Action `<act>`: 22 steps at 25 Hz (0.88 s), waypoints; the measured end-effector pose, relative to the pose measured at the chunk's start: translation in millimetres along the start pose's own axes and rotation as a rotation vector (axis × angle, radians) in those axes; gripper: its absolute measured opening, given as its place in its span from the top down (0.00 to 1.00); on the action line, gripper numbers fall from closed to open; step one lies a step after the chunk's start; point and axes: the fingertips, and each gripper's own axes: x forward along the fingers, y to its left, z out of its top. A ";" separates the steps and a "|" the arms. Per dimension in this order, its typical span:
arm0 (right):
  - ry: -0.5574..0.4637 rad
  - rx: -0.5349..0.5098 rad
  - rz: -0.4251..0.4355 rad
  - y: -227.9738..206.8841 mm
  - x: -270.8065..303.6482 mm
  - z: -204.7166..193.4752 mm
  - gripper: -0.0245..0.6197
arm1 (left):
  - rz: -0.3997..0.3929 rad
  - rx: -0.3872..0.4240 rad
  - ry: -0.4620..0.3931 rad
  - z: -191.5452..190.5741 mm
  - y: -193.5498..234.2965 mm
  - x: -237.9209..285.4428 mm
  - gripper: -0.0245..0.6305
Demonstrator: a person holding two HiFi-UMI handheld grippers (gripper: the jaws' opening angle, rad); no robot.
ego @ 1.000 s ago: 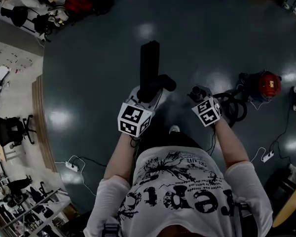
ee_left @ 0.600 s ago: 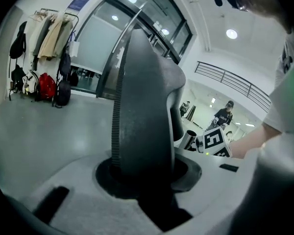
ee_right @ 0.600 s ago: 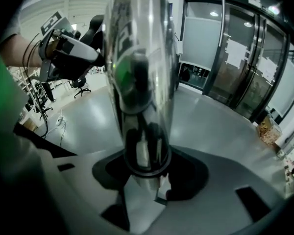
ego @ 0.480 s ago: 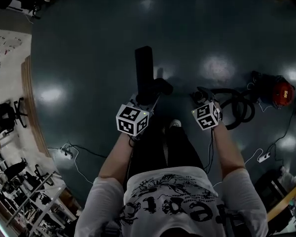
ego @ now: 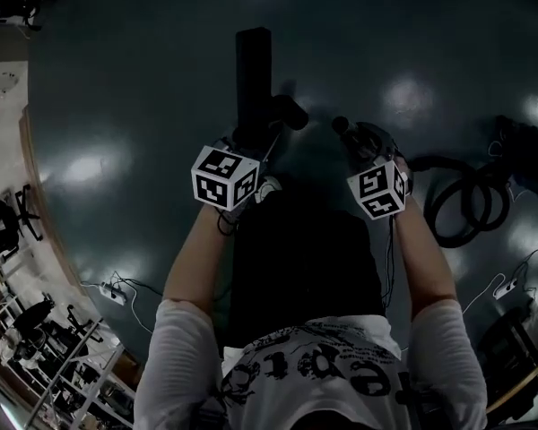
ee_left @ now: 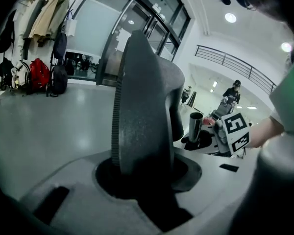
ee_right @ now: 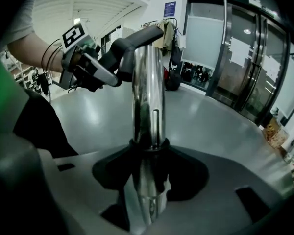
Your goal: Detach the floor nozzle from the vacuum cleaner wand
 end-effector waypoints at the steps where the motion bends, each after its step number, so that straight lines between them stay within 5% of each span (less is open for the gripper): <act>1: -0.011 -0.007 -0.007 -1.3 16.1 -2.4 0.68 | 0.006 -0.004 -0.001 -11.6 13.8 11.9 0.79; 6: 0.039 -0.061 0.046 17.3 108.3 -43.8 0.68 | 0.012 -0.107 -0.018 -87.3 76.9 61.2 0.79; 15: 0.311 -0.048 0.231 68.9 235.5 -197.8 0.68 | -0.046 -0.338 0.012 -237.1 125.1 160.2 0.79; 22: 0.411 -0.037 0.317 106.9 284.2 -281.9 0.68 | 0.028 -0.351 0.217 -361.0 151.4 202.6 0.79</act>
